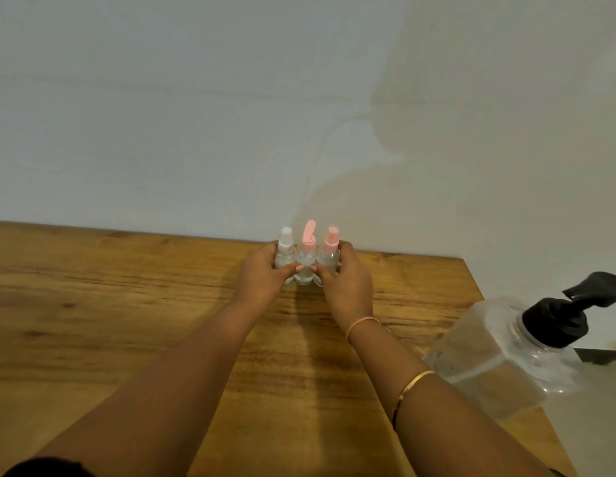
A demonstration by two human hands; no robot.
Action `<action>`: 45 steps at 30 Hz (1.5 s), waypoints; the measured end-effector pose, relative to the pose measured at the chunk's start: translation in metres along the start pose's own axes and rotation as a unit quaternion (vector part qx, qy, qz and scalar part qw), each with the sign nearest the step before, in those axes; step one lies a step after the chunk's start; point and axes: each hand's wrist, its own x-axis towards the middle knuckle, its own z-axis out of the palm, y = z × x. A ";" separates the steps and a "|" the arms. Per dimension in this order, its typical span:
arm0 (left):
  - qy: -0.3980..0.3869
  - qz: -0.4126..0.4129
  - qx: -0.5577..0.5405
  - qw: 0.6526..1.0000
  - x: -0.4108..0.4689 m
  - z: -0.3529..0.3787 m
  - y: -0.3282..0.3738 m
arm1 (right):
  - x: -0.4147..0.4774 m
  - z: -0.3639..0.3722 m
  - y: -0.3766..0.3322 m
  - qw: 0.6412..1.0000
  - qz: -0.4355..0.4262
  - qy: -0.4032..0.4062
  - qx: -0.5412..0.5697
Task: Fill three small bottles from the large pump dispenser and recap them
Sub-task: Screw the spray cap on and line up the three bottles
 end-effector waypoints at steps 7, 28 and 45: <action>0.001 0.006 0.006 1.000 0.012 0.005 -0.001 | 0.009 0.001 0.003 1.000 -0.010 0.003 -0.002; 0.006 -0.015 0.070 0.997 0.005 0.004 -0.002 | 0.007 0.006 0.012 0.997 0.035 0.010 0.063; 0.053 -0.062 -0.031 0.996 -0.138 0.013 0.087 | -0.125 -0.097 -0.034 0.998 0.000 -0.056 0.011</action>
